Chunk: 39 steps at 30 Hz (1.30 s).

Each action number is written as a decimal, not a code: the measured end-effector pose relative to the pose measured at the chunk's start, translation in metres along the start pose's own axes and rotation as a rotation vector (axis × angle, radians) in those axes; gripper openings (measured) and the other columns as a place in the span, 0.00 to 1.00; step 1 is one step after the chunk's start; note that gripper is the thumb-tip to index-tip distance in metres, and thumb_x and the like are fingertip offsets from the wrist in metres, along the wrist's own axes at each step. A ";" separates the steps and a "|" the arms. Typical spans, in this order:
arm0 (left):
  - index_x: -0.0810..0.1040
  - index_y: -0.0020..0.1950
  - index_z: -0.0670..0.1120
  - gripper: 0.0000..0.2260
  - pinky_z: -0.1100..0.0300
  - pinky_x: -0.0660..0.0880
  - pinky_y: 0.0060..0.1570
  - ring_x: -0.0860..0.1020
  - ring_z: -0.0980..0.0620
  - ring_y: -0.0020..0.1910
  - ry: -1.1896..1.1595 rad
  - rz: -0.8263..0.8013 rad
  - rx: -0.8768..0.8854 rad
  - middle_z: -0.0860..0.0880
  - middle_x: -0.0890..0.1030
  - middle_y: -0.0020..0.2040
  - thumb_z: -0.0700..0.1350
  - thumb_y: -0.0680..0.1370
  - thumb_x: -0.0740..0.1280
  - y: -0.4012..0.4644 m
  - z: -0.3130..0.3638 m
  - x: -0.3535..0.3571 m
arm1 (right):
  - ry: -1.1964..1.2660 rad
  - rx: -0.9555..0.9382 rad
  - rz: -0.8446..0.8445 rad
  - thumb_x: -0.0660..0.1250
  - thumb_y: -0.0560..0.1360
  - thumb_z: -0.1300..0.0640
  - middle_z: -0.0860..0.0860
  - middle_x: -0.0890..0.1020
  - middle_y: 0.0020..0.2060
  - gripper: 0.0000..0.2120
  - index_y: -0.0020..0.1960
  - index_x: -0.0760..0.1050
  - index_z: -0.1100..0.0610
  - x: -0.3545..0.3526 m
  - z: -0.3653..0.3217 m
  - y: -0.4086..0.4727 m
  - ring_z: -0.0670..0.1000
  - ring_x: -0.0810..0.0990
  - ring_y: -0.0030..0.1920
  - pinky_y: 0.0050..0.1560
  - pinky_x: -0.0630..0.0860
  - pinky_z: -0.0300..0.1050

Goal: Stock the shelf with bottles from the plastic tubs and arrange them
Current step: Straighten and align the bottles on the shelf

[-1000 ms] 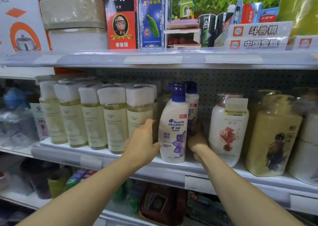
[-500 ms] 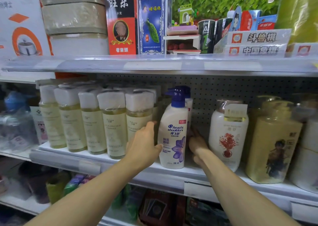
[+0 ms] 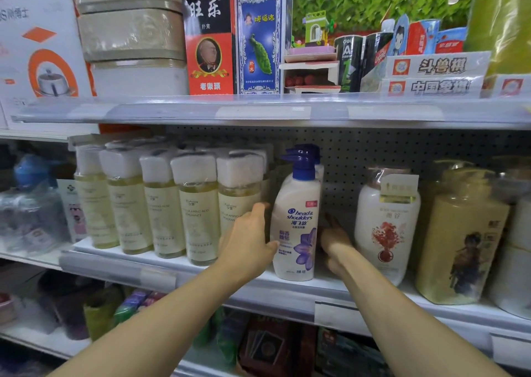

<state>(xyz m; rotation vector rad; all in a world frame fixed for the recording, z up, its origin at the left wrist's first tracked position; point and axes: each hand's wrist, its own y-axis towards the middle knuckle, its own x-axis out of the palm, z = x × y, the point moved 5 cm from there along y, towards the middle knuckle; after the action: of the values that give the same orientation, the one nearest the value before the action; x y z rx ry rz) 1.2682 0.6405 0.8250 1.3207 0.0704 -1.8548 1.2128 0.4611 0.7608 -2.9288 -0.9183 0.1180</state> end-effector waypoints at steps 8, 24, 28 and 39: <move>0.62 0.72 0.49 0.28 0.58 0.74 0.46 0.77 0.50 0.55 -0.031 -0.050 -0.050 0.49 0.78 0.59 0.48 0.76 0.70 0.001 0.002 -0.001 | 0.088 -0.046 -0.022 0.55 0.76 0.72 0.54 0.78 0.55 0.20 0.64 0.71 0.58 -0.016 0.001 -0.058 0.52 0.76 0.51 0.49 0.73 0.43; 0.69 0.64 0.45 0.18 0.49 0.77 0.55 0.78 0.45 0.56 -0.055 -0.074 -0.052 0.45 0.79 0.57 0.44 0.76 0.69 0.009 0.002 0.010 | -0.241 -0.182 -0.035 0.69 0.73 0.66 0.53 0.82 0.53 0.18 0.61 0.71 0.55 -0.001 0.005 -0.067 0.52 0.80 0.52 0.57 0.78 0.53; 0.66 0.68 0.45 0.23 0.49 0.77 0.55 0.78 0.44 0.57 -0.012 -0.070 -0.014 0.44 0.79 0.57 0.45 0.76 0.69 0.006 0.001 0.009 | -0.340 -0.187 0.006 0.71 0.73 0.61 0.51 0.80 0.57 0.22 0.65 0.70 0.55 -0.003 0.002 -0.075 0.51 0.78 0.56 0.59 0.76 0.52; 0.63 0.57 0.46 0.16 0.52 0.71 0.41 0.77 0.42 0.50 -0.048 -0.019 0.082 0.46 0.78 0.53 0.43 0.75 0.67 -0.021 0.014 0.008 | -0.483 -0.325 0.575 0.71 0.71 0.62 0.55 0.68 0.62 0.26 0.65 0.64 0.58 -0.096 -0.019 -0.138 0.54 0.71 0.61 0.59 0.68 0.44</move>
<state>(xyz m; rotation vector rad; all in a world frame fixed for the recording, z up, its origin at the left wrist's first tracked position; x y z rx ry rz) 1.2431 0.6425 0.8164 1.3342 -0.0196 -1.9223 1.0572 0.5184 0.7967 -3.4501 -0.0801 0.8008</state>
